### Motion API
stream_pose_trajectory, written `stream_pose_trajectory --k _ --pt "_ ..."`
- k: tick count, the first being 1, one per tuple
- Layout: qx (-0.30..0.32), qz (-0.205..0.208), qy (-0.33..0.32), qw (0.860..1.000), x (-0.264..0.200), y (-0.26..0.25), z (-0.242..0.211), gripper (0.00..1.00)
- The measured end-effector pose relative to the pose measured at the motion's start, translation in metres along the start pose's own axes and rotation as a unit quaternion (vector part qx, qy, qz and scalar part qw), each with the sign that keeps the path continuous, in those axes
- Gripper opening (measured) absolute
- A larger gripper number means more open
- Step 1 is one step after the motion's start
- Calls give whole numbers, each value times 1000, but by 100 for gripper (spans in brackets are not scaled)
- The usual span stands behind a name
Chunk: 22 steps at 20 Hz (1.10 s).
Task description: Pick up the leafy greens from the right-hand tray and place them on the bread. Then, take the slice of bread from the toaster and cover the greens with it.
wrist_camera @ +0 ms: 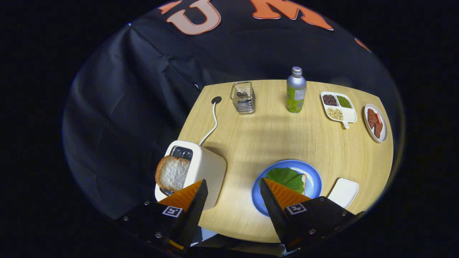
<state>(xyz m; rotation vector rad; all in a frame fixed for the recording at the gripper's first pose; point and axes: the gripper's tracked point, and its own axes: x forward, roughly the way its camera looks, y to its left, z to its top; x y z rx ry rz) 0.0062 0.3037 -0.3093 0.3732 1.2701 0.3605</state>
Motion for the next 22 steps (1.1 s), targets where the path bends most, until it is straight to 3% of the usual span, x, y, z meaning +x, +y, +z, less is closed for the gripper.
stream_pose_trajectory --k 11,19,22 --pt "-34 16 28 999 19 104 7 89" --pt "-36 -20 56 998 46 115 2 89" --pt "-30 -30 68 997 56 114 -2 82"
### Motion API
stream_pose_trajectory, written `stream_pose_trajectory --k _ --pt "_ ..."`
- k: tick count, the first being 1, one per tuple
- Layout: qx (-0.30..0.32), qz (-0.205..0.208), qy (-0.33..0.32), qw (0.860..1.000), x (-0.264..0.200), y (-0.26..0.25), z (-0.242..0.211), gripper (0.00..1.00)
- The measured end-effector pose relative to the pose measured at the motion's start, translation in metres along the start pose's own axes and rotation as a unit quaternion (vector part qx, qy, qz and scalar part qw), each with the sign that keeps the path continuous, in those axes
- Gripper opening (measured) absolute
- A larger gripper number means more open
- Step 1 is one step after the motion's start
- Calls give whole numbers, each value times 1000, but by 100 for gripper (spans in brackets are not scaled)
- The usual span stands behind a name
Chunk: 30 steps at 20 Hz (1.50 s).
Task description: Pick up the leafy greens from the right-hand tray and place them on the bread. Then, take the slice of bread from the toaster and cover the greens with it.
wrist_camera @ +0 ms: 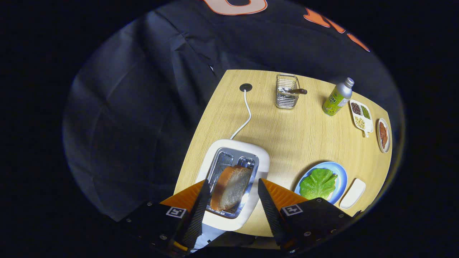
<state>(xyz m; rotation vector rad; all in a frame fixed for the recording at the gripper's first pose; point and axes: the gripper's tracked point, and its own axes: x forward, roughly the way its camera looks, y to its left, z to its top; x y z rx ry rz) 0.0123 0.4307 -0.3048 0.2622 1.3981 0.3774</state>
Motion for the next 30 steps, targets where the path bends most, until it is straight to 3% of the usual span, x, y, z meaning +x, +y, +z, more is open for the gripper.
stream_pose_trajectory --k 7,11,14,18,30 --pt "9 -15 30 999 18 1 -12 65" --pt "24 -21 47 998 23 -3 -19 50" --pt "33 -25 52 998 28 -4 -21 30" --pt "39 -11 46 998 23 -6 -21 19" --pt "77 87 -10 993 -44 -27 -10 16"
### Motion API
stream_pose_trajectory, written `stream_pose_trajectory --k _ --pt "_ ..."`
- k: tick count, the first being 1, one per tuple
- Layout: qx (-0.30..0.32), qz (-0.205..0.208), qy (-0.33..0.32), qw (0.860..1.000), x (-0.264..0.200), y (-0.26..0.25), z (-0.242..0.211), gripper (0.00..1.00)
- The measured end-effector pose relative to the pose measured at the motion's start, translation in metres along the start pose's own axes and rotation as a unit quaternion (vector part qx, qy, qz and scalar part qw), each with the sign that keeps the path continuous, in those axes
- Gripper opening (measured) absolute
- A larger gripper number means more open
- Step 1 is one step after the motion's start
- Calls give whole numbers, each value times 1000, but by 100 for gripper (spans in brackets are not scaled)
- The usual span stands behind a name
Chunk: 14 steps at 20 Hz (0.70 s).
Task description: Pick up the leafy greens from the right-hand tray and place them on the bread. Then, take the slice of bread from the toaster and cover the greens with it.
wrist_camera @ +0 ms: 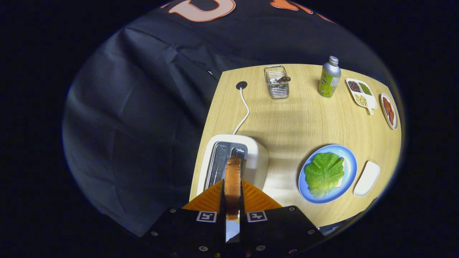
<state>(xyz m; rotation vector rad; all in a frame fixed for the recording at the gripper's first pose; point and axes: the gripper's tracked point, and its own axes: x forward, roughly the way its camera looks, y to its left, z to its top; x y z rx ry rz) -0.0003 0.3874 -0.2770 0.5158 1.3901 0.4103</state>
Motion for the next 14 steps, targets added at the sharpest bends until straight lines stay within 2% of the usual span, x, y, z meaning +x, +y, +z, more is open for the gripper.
stream_pose_trajectory --k 8,14 --pt "13 49 -41 998 -44 -43 9 16" --pt "62 75 -46 994 -51 -101 -2 16"
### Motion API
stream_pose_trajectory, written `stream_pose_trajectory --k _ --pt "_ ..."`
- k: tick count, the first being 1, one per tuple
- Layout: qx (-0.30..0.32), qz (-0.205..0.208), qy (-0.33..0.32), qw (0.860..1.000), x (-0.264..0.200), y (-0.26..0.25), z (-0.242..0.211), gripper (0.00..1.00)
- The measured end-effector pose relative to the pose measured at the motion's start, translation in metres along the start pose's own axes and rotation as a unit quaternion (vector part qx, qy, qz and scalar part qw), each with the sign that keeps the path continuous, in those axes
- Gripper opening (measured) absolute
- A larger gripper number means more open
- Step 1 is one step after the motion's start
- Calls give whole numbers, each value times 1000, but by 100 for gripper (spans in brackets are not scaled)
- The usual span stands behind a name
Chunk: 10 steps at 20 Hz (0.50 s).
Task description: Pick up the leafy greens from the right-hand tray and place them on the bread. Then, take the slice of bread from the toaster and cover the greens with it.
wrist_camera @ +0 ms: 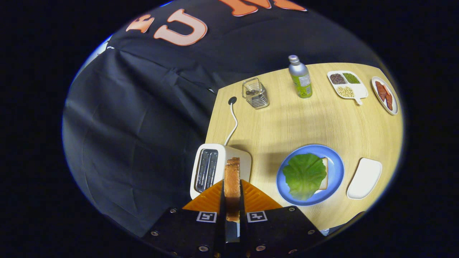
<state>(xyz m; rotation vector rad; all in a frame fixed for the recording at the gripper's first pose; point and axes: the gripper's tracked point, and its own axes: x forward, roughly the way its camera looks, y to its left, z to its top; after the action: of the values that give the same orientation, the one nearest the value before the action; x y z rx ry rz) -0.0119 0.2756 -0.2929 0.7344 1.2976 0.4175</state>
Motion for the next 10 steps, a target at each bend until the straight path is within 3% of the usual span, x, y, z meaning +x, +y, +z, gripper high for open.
stream_pose_trajectory --k 10 --pt "41 -2 9 999 21 -81 -18 16"
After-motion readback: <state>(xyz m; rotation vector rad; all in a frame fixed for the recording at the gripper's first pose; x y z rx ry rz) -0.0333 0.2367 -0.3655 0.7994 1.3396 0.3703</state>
